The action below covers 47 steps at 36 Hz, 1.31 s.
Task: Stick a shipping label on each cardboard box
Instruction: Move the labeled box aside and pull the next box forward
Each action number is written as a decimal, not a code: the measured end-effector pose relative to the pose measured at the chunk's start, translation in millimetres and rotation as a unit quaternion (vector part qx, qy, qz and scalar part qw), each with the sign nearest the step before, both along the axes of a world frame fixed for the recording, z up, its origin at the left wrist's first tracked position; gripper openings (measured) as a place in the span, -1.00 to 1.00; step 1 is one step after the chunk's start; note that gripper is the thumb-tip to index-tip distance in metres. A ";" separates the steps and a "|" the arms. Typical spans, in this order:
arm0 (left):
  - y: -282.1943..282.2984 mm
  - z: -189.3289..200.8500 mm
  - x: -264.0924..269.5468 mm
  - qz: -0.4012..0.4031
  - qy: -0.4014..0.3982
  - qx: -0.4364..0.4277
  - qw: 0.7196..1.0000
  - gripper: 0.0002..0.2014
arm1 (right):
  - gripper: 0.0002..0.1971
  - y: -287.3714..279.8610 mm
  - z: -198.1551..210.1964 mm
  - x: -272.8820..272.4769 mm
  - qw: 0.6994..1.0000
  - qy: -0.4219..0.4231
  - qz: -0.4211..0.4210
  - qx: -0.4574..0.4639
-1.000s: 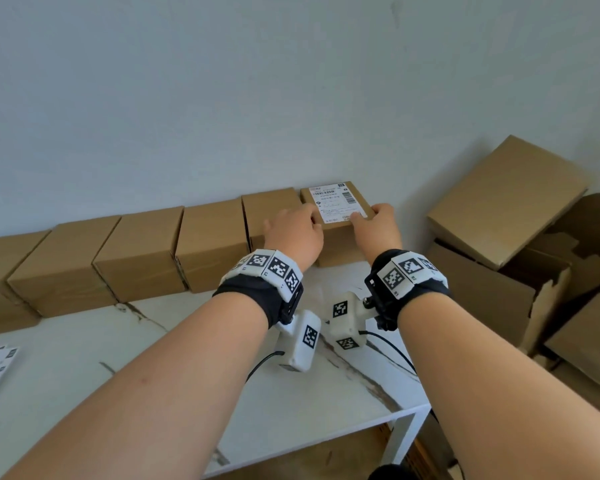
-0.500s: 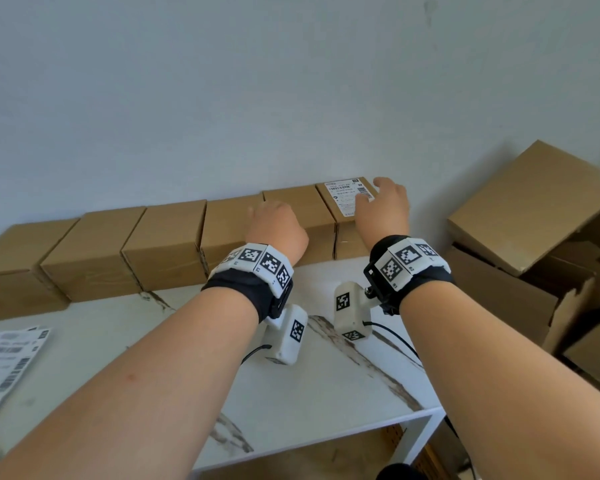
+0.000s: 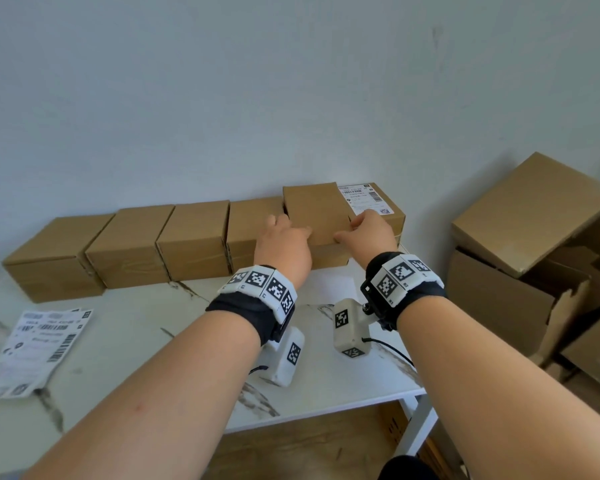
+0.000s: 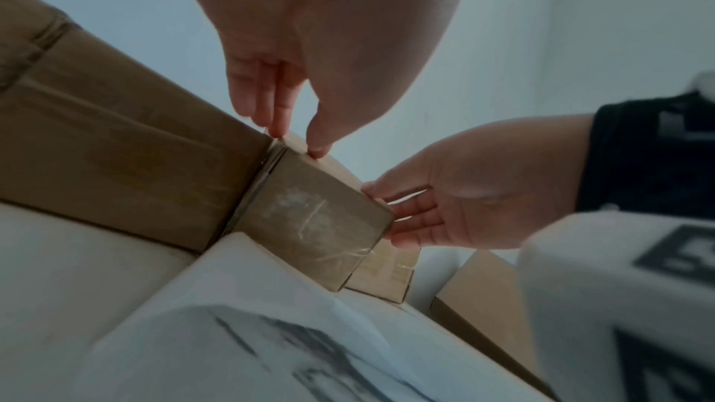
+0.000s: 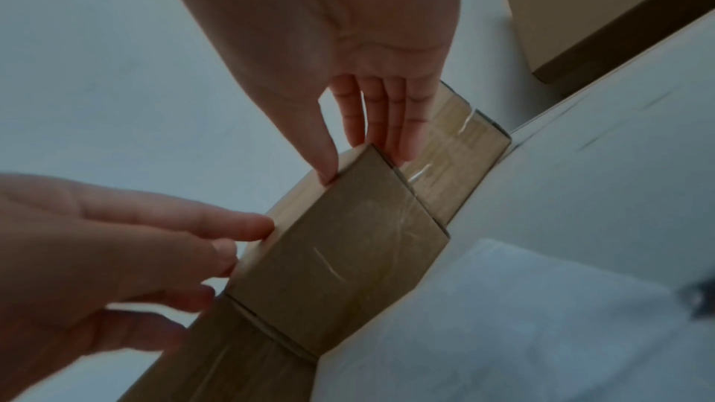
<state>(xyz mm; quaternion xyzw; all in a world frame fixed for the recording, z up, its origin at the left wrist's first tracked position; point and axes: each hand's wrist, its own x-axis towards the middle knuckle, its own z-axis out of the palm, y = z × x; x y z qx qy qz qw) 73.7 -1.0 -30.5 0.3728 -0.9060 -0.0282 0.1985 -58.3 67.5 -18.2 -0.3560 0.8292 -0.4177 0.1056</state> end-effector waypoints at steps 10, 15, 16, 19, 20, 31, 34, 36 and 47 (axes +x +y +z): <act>12.0 17.2 2.1 0.059 0.163 0.207 0.963 -0.63 | -0.78 15.3 -0.8 1.1 0.998 -0.044 0.033 0.001; 11.4 26.0 9.4 0.029 0.212 0.194 0.957 -0.76 | -0.76 22.2 12.2 5.6 0.995 -0.060 0.032 -0.070; 12.2 29.0 11.1 0.023 0.223 0.197 0.954 -0.73 | -0.76 23.3 17.6 8.4 0.993 -0.064 0.028 -0.092; 17.7 42.1 17.9 0.012 0.277 0.214 0.937 -0.91 | -0.84 27.0 35.9 19.3 0.988 -0.054 0.011 -0.146; 20.3 46.7 21.3 0.013 0.298 0.219 0.929 -0.91 | -0.87 28.9 41.7 23.5 0.986 -0.047 0.010 -0.158; 34.5 66.5 93.4 0.047 0.391 0.259 0.882 -0.79 | -0.66 36.6 57.2 87.1 0.980 -0.064 0.041 -0.183; 38.0 61.1 122.5 0.056 0.366 0.273 0.888 -0.78 | -0.60 36.5 49.1 107.1 0.985 -0.053 0.060 -0.153; 39.5 55.2 141.8 0.069 0.344 0.277 0.895 -0.75 | -0.60 36.6 42.2 120.9 0.987 -0.050 0.079 -0.129; 36.2 17.7 197.3 0.127 0.264 0.312 0.904 -0.55 | -0.53 21.0 2.8 170.7 0.993 -0.030 0.117 -0.013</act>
